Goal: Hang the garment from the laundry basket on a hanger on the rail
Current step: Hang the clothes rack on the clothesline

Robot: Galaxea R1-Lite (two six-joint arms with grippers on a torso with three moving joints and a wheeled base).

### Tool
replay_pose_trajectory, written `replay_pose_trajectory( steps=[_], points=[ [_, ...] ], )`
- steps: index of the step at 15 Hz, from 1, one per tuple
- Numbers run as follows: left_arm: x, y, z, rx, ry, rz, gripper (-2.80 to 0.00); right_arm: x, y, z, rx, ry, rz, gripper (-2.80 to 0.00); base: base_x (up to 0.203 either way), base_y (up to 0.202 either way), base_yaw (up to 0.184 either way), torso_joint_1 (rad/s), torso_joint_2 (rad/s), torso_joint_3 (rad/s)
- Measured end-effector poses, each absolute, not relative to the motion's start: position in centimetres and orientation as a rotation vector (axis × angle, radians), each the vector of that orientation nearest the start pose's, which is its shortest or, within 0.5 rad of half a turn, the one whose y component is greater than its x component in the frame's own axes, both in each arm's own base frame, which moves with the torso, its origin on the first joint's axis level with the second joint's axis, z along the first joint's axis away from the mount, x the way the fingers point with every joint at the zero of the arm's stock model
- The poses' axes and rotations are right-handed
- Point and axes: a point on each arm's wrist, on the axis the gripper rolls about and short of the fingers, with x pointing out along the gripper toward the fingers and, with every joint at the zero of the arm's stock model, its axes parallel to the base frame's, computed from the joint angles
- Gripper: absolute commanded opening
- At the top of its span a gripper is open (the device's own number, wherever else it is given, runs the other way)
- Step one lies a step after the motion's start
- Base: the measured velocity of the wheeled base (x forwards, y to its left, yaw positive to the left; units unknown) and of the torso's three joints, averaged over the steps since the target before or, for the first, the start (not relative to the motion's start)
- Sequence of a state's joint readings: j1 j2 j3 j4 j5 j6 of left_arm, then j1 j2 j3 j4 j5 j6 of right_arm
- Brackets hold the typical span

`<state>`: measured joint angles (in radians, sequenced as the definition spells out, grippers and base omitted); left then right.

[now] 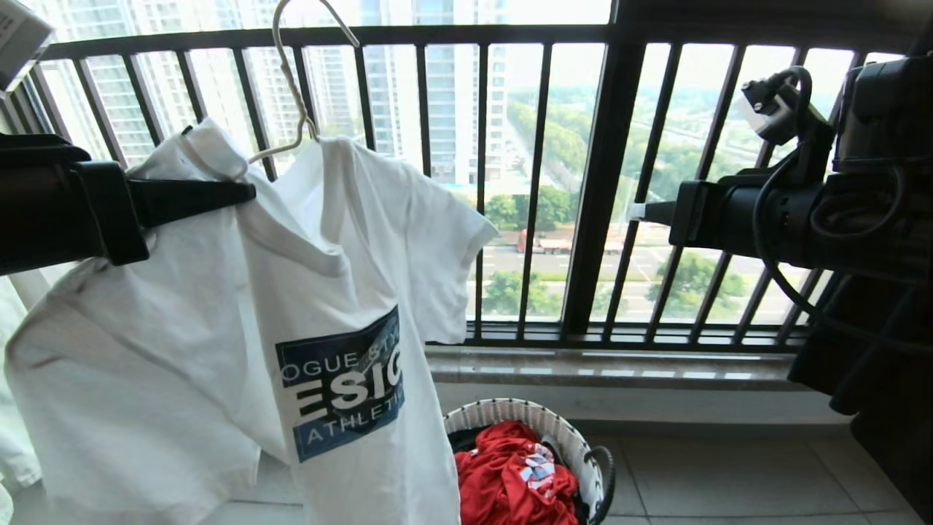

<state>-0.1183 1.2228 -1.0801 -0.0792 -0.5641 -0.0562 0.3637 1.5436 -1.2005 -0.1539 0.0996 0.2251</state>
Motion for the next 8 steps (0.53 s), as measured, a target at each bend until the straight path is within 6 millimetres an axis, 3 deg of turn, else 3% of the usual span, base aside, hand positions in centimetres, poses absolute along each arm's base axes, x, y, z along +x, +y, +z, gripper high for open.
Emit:
replay_pose_trajectory(
  steps=[8],
  points=[
    [17.63,-3.33,32.53,-0.068,0.082,-0.683,-2.8,25.93,10.18,29.4,0.193,0.236,0.442,-2.8,0.0,0.0,0.0,0.142,-0.46,-0.313]
  ],
)
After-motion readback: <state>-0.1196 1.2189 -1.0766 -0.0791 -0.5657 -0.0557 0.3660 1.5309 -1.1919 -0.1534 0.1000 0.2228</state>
